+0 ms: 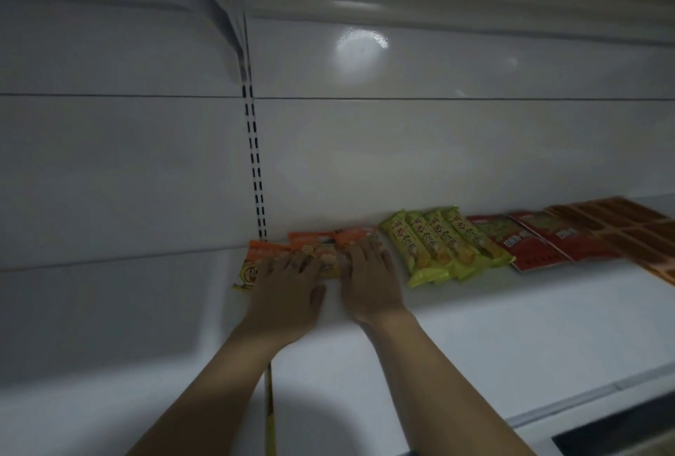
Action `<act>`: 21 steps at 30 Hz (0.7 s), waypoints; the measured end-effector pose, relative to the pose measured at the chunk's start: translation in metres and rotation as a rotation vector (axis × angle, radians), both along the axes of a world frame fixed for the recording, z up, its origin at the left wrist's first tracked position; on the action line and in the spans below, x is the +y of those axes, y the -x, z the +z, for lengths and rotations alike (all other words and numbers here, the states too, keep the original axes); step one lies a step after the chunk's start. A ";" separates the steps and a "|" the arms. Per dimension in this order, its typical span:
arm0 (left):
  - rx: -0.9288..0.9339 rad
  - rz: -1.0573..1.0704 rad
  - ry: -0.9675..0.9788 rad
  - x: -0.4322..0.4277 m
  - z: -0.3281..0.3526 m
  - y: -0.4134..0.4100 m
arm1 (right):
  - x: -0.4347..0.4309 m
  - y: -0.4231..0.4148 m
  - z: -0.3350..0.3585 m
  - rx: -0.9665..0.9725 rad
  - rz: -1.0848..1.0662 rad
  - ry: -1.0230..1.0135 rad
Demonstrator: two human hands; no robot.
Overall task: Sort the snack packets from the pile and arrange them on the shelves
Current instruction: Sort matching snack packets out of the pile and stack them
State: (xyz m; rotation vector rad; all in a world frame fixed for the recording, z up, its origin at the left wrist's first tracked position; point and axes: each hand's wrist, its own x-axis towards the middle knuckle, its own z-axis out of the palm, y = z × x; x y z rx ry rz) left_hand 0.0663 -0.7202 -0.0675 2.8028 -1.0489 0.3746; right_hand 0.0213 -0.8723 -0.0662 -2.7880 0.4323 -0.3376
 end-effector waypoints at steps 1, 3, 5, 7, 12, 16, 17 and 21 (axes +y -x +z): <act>0.001 -0.014 0.010 -0.001 -0.001 0.000 | 0.001 -0.001 -0.001 -0.016 -0.012 -0.003; 0.034 -0.037 0.037 -0.001 -0.001 0.000 | 0.005 0.000 -0.001 -0.124 -0.074 0.022; 0.091 -0.037 0.059 0.001 -0.001 0.001 | 0.003 0.003 -0.002 -0.216 -0.122 0.034; 0.095 -0.042 0.109 0.004 -0.001 0.002 | 0.002 0.006 -0.005 -0.125 -0.097 0.090; 0.159 -0.046 0.088 0.005 -0.002 0.001 | 0.000 0.006 -0.005 0.018 -0.062 0.094; 0.131 -0.002 0.166 0.016 0.003 0.001 | 0.006 0.013 0.002 -0.037 -0.015 0.078; 0.085 0.021 0.217 0.022 0.005 -0.002 | 0.011 0.016 0.005 -0.061 0.026 0.081; 0.207 0.058 0.471 0.054 0.014 -0.017 | 0.033 0.021 0.005 -0.054 0.213 0.126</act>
